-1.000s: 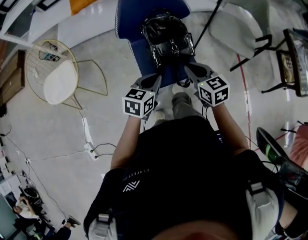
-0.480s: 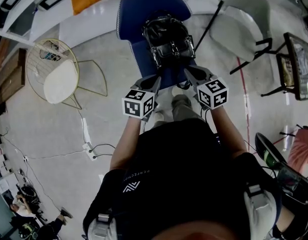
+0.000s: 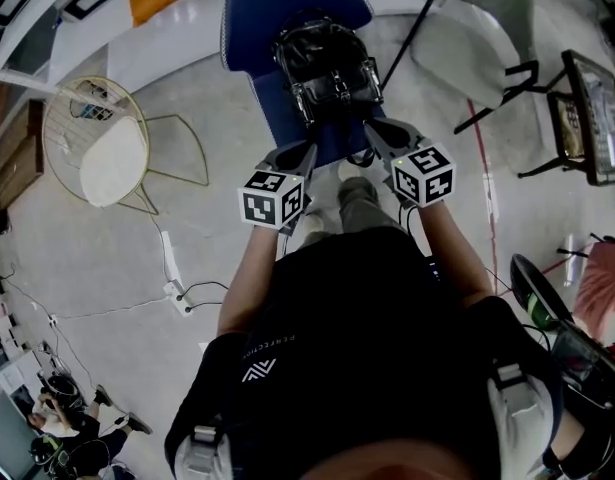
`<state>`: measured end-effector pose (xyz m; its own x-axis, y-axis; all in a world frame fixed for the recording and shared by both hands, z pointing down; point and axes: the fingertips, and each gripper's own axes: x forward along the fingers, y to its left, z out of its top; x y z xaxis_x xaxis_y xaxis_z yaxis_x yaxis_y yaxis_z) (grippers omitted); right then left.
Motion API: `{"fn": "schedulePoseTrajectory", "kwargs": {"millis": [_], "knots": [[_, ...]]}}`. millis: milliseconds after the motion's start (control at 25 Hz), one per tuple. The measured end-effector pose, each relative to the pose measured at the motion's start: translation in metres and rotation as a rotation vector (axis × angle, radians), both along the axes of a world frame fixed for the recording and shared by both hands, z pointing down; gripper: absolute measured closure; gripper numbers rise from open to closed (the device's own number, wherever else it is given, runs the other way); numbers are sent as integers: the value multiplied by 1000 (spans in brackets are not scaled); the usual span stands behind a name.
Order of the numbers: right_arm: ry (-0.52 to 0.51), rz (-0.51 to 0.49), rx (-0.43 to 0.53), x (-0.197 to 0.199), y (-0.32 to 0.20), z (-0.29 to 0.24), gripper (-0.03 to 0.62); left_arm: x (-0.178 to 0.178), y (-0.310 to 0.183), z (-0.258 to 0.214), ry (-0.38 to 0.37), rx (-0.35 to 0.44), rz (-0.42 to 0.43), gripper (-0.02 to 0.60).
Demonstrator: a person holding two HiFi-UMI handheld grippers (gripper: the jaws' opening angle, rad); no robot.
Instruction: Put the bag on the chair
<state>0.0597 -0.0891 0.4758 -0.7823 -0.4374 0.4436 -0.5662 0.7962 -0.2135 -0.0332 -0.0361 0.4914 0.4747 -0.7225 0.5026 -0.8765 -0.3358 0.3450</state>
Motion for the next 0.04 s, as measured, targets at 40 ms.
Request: {"fn": "schedulePoseTrajectory", "kwargs": {"millis": [40], "knots": [[-1,0,1,0,-1,0,549,0,-1,0,0,0,0,571]]}}
